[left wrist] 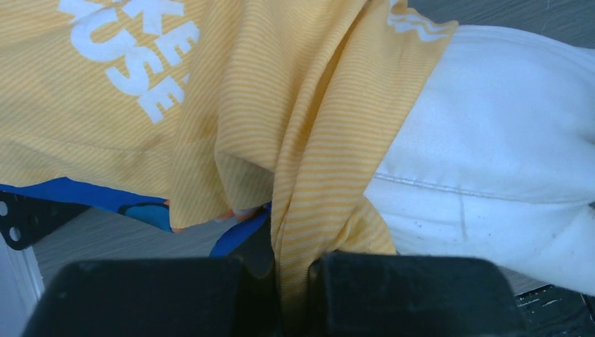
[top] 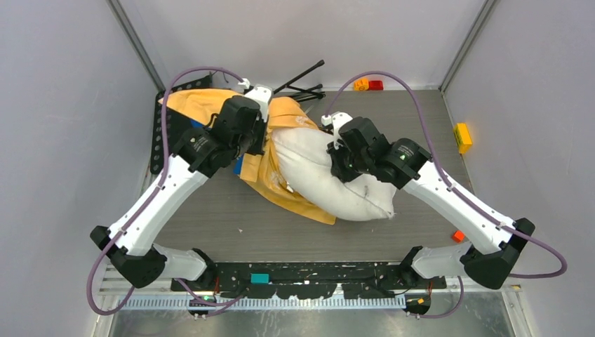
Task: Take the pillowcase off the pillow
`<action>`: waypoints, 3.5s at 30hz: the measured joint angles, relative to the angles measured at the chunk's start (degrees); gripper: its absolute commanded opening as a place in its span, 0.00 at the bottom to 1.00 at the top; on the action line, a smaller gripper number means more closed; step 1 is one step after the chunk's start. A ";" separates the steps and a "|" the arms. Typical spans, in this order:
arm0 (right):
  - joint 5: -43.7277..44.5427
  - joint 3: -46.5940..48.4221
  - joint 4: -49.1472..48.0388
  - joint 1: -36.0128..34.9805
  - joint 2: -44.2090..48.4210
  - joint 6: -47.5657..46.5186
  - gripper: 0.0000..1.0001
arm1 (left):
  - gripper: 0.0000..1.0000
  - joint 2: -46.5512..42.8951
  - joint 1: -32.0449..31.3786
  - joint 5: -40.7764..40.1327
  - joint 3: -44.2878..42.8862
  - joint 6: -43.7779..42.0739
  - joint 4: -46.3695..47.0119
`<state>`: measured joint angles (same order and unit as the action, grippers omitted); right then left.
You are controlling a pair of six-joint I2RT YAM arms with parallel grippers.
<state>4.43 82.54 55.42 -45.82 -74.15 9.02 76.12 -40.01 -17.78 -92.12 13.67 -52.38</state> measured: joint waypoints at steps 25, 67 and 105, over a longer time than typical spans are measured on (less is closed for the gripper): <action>4.15 8.24 -2.56 20.17 -9.38 8.13 0.00 | 0.90 -1.27 19.50 15.80 2.67 6.10 -4.09; 3.78 10.47 -15.10 22.27 -15.82 18.18 0.00 | 0.95 -8.81 -11.65 -6.58 50.99 42.01 52.17; -0.79 31.93 -0.46 31.30 -25.64 5.03 0.79 | 0.00 -20.63 -3.96 -5.29 29.70 11.34 20.48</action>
<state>3.64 114.48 54.96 -14.52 -99.79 14.04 55.48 -43.97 -23.07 -62.41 25.02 -31.90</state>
